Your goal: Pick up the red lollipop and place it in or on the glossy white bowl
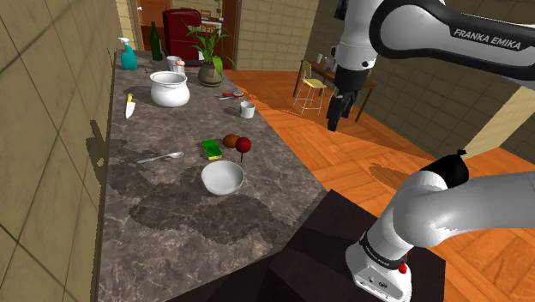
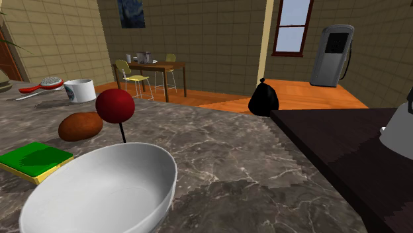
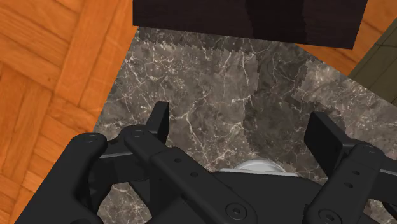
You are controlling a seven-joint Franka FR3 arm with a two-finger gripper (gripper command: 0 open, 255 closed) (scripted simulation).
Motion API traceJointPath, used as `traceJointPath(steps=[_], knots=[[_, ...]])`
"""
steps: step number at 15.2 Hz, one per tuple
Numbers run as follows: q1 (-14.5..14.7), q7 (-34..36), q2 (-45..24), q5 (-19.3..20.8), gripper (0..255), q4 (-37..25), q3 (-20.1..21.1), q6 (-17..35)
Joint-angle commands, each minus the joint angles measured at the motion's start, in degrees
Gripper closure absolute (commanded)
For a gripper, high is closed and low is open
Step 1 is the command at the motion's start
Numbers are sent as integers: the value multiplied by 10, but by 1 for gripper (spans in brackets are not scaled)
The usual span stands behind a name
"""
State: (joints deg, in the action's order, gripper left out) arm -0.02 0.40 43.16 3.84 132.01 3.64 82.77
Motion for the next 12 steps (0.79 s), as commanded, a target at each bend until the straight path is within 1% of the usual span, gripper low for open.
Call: traceJointPath(steps=[1, 7, 12], knots=[[0, 0, 0, 0, 0, 0, 0, 0], [-8, -24, -89, -4, 0, 14, -34, 111], [-12, -47, -179, -15, 0, 3, -59, 195]])
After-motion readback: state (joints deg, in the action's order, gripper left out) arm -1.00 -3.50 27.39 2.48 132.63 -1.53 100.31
